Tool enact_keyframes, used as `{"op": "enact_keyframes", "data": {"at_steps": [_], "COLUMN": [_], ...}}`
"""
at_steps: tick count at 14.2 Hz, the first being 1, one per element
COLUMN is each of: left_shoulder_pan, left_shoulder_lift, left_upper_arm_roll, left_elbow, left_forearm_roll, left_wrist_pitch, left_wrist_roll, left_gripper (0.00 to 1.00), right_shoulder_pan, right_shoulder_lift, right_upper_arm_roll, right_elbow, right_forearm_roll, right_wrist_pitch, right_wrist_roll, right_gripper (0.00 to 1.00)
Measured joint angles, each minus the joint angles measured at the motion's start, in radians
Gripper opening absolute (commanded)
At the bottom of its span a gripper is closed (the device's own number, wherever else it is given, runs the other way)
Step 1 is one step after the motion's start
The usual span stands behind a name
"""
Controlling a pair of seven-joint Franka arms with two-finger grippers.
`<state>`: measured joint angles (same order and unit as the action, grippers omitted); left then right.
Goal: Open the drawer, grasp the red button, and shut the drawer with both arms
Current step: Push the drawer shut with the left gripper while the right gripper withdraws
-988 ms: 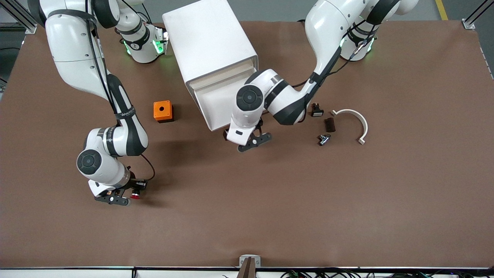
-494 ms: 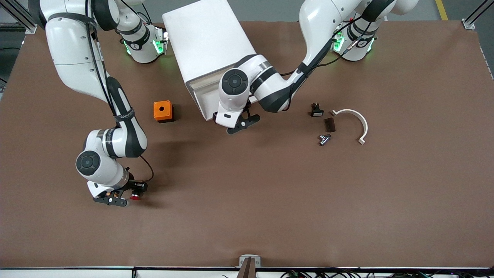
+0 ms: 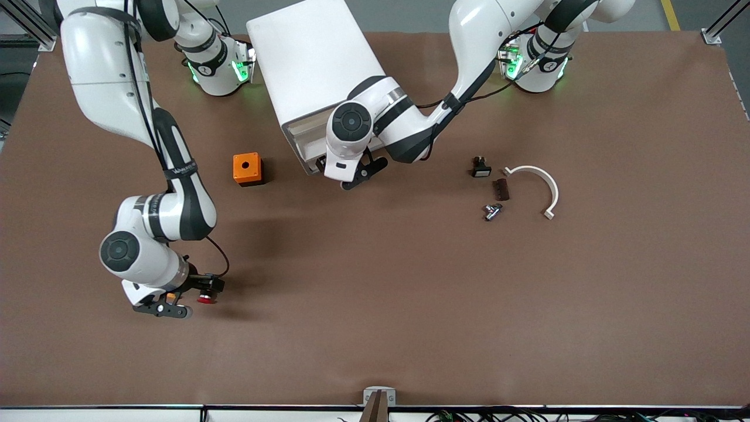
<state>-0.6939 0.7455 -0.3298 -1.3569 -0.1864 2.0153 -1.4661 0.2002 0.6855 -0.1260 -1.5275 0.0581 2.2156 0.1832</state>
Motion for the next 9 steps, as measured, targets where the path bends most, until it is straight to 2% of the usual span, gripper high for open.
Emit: {"op": "enact_keyframes", "data": {"at_steps": [5,9], "left_shoulder_pan": [0.003,0.009], "left_shoulder_lift": [0.000,0.002], "left_upper_arm_roll": [0.000,0.001], "left_elbow": [-0.034,-0.047], "left_forearm_roll": [-0.133,-0.178], "left_wrist_pitch": [0.000,0.000], "left_wrist_roll": [-0.005,-0.005], "left_gripper": [0.99,0.99], "right_shoulder_pan": [-0.074,-0.115], "right_shoulder_lift": [-0.219,-0.364], "right_upper_arm_roll": [-0.013,-0.013], "right_elbow": [0.013,0.012], "right_forearm_roll": [0.000,-0.017], "right_wrist_pitch": [-0.326,-0.507], "right_wrist_roll": [-0.145,-0.193], "right_gripper": [1.00,1.00]}}
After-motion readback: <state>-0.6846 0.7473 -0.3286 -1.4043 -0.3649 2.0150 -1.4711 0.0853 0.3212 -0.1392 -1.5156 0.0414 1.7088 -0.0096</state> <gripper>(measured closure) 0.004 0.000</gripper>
